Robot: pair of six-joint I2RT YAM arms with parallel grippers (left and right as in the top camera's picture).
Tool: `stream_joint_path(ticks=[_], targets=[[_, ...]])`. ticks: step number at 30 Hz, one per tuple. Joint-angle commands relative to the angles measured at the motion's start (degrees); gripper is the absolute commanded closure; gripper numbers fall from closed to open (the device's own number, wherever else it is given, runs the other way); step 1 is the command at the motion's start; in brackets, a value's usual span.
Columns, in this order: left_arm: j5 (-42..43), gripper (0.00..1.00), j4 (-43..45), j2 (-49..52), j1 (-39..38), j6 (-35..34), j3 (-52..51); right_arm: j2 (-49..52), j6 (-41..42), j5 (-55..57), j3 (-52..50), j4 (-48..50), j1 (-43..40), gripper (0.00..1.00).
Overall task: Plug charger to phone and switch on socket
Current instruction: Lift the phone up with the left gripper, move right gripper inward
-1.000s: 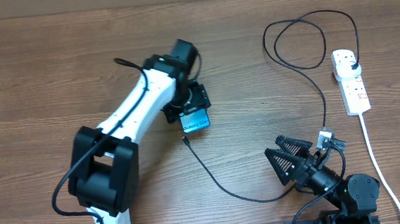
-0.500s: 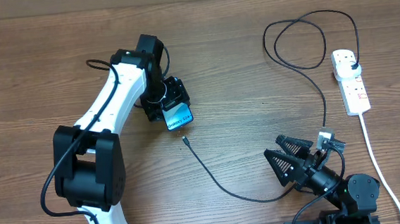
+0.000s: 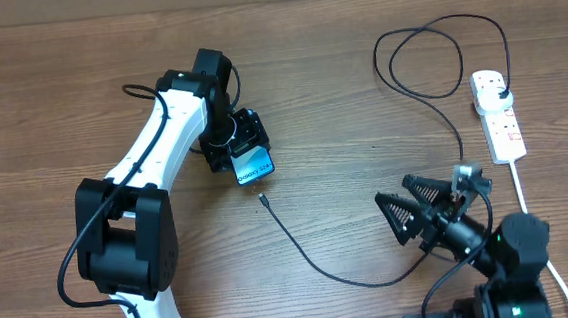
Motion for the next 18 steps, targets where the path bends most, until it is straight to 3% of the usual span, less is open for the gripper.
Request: stream_joint_path(ticks=[1,8,18], targets=[[-0.26,0.95,0.02,0.17,0.76,0.9,1.75,7.32,-7.98,1.03,5.33,-1.77,1.22,0.01],[-0.22,0.96,-0.7,0.17,3.02,1.05,1.75,18.21,-12.17,10.97,13.81,-4.92,11.89,0.01],[-0.17,0.96,-3.06,0.17,5.6,3.69,1.75,31.87,-13.46,35.89,17.22,-3.32,37.88,0.01]])
